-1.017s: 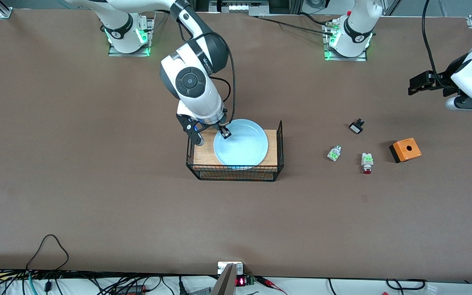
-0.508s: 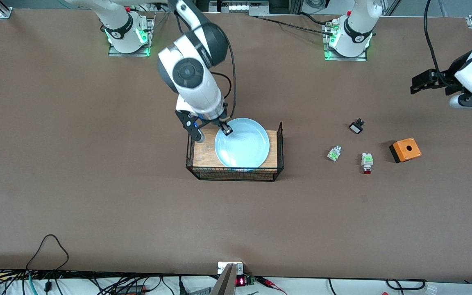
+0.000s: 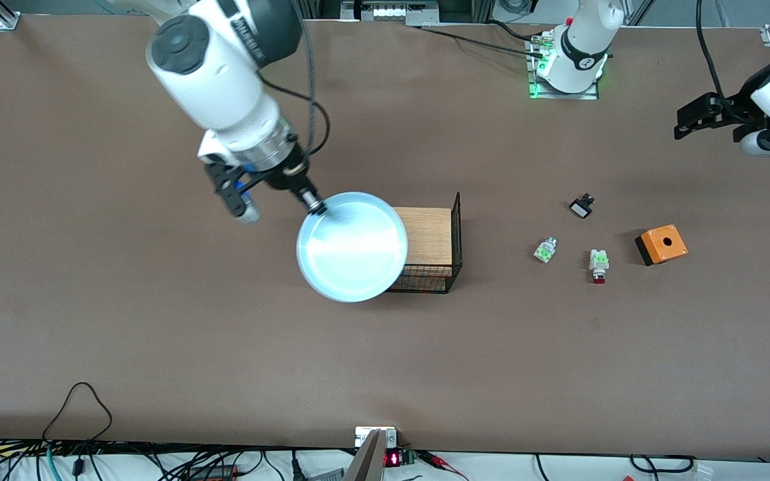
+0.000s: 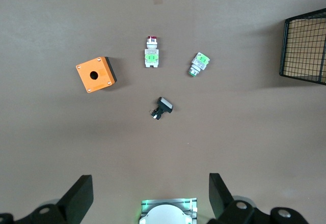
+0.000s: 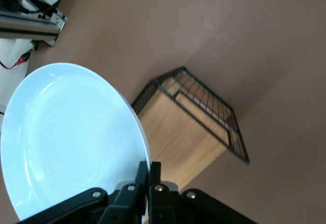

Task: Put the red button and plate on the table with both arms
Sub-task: 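Lift the blue plate out of the basket with the right gripper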

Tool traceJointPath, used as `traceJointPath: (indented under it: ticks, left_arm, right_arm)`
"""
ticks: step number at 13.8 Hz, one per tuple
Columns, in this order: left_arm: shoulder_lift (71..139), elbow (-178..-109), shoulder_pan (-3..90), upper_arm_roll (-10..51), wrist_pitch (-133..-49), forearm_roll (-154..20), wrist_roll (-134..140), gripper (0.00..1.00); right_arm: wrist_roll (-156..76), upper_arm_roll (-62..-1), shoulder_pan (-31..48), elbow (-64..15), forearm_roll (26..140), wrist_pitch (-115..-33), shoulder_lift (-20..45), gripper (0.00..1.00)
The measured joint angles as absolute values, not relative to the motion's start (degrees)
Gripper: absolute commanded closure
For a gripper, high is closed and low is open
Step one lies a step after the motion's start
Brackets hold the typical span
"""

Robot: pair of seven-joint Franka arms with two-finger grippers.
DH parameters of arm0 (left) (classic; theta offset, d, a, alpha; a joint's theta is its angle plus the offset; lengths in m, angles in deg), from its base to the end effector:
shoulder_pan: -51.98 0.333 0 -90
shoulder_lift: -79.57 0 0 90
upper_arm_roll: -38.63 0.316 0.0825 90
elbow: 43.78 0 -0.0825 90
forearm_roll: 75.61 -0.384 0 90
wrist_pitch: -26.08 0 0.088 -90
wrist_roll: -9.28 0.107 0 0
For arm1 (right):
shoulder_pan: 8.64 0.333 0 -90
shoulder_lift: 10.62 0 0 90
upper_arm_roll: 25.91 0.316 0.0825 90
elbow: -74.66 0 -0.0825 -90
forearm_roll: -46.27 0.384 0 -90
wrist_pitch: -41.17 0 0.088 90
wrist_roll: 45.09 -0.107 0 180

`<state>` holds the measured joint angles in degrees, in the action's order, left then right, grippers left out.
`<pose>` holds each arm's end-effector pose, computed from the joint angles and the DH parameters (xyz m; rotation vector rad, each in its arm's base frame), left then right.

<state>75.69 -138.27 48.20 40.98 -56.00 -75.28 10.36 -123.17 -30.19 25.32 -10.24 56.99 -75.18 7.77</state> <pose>0.5168 -0.0129 0.6134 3.1241 -0.0695 -0.2332 0.5826 0.3522 0.5157 -2.5799 1.2496 -0.0155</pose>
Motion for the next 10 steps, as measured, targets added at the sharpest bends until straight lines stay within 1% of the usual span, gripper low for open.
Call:
traceJointPath:
  ticks: [2, 3, 8, 10]
  left_arm:
    - [75.04, -138.27, 48.19, 40.09, -54.72, -75.34, 10.31, 0.0]
    - [74.61, -138.26, 48.19, 39.79, -54.31, -75.42, 10.23, 0.0]
    - [75.06, -138.53, 49.53, 39.99, -54.14, -75.6, 10.06, 0.0]
    - [75.22, -138.53, 49.53, 39.85, -54.14, -75.6, 10.06, 0.0]
  right_arm:
    - [-116.2, -30.2, 21.93, -10.29, 57.64, -74.56, 7.72, 1.0]
    - [-112.13, -30.21, 20.07, -10.26, 58.44, -72.72, 7.55, 1.0]
    - [-87.05, -30.36, 8.43, -10.52, 59.02, -58.4, 5.85, 1.0]
    - [-74.7, -30.47, 3.29, -12.64, 58.49, -56.03, 5.36, 1.0]
